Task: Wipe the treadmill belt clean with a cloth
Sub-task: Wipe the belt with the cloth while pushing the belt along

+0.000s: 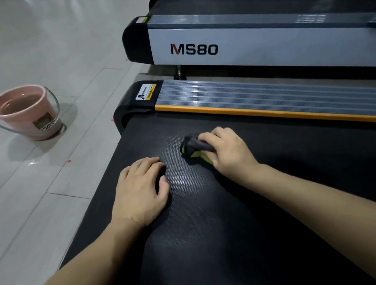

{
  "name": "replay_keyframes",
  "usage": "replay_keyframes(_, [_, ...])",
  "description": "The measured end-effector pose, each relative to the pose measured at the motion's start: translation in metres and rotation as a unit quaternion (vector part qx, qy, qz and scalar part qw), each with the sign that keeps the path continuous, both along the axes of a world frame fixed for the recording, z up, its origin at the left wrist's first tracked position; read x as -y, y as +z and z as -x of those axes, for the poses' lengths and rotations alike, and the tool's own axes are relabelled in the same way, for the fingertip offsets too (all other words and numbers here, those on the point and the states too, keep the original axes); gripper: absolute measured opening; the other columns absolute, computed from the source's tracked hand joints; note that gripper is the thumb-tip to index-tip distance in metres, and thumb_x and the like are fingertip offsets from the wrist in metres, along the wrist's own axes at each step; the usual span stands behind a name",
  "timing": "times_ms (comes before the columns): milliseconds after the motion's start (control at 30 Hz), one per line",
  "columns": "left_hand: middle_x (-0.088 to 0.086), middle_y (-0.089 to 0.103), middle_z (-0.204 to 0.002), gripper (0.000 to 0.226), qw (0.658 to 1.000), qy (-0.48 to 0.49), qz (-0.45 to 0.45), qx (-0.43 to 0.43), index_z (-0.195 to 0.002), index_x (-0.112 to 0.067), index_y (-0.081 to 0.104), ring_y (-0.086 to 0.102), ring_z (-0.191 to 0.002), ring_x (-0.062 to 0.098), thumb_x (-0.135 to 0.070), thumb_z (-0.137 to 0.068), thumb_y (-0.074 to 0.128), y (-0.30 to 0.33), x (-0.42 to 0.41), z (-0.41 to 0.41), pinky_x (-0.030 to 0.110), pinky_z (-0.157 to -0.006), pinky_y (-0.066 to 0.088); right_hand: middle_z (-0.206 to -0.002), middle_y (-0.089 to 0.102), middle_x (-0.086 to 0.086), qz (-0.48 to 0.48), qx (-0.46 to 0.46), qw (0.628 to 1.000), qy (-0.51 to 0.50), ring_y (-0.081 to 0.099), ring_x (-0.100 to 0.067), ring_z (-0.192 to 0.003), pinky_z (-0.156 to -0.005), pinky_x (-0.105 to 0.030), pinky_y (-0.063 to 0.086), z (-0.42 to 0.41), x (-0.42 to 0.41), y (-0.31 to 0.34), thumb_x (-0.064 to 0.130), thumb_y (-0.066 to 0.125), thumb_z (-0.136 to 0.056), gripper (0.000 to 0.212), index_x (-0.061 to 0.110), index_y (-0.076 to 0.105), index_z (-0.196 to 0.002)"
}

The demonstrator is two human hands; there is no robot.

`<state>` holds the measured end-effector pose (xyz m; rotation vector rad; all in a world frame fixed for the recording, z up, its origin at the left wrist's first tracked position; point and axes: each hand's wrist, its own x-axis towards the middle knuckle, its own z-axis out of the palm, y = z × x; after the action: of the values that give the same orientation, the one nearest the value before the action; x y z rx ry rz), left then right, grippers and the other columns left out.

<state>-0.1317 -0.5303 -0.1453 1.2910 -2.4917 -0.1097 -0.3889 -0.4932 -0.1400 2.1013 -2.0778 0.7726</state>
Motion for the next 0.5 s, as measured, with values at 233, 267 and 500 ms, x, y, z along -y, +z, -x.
replay_keyframes(233, [-0.011, 0.059, -0.138, 0.044, 1.0, -0.016, 0.0, 0.004, -0.122, -0.026, 0.066, 0.048, -0.134, 0.015, -0.041, -0.091, 0.039, 0.002, 0.002, -0.004, 0.038, -0.109, 0.037, -0.106, 0.056, -0.006, -0.036, 0.009, 0.998, -0.042, 0.05, -0.032, -0.103, -0.084, -0.041, 0.043, -0.026, 0.091, 0.014, 0.029, 0.067, -0.09, 0.03, 0.023, 0.06, -0.119])
replay_keyframes(267, [-0.011, 0.059, -0.138, 0.044, 1.0, -0.017, 0.0, 0.003, -0.122, -0.026, 0.066, 0.048, -0.135, 0.015, -0.041, -0.091, 0.039, 0.002, 0.002, -0.004, 0.038, -0.109, 0.037, -0.106, 0.057, -0.007, -0.038, -0.003, 0.999, -0.027, 0.051, -0.032, -0.102, -0.084, -0.041, 0.044, -0.012, 0.082, 0.013, 0.029, 0.068, -0.089, 0.032, 0.022, 0.061, -0.119])
replay_keyframes(500, [-0.011, 0.058, -0.137, 0.043, 1.0, -0.009, 0.0, -0.002, -0.121, -0.026, 0.066, 0.047, -0.134, 0.016, -0.04, -0.09, 0.039, 0.001, 0.001, -0.001, 0.04, -0.11, 0.034, -0.101, 0.064, -0.004, -0.02, 0.014, 0.996, -0.083, 0.054, -0.029, -0.097, -0.087, -0.039, 0.043, 0.05, 0.026, 0.006, 0.03, 0.069, -0.089, 0.029, 0.025, 0.064, -0.117])
